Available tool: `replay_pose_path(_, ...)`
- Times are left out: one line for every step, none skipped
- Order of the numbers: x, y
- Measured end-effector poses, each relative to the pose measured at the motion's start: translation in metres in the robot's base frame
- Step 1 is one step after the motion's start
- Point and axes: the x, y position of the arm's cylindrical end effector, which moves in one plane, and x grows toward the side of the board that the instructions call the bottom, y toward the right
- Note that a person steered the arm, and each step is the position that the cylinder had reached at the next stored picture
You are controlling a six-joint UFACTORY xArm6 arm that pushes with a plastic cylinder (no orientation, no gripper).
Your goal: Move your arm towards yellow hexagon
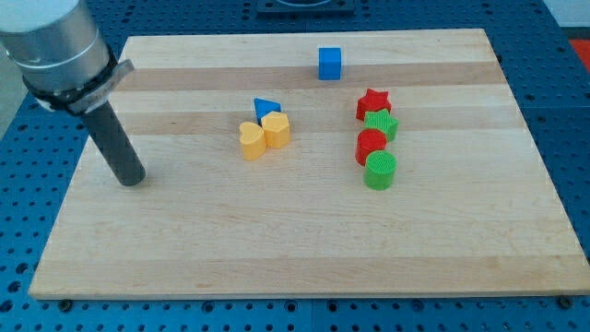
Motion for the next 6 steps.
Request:
replay_pose_path(0.002,0.0)
replay_pose_path(0.009,0.011)
replay_pose_path(0.016,0.072)
replay_pose_path(0.014,0.102)
replay_pose_path(-0.003,0.123)
replay_pose_path(-0.014,0.124)
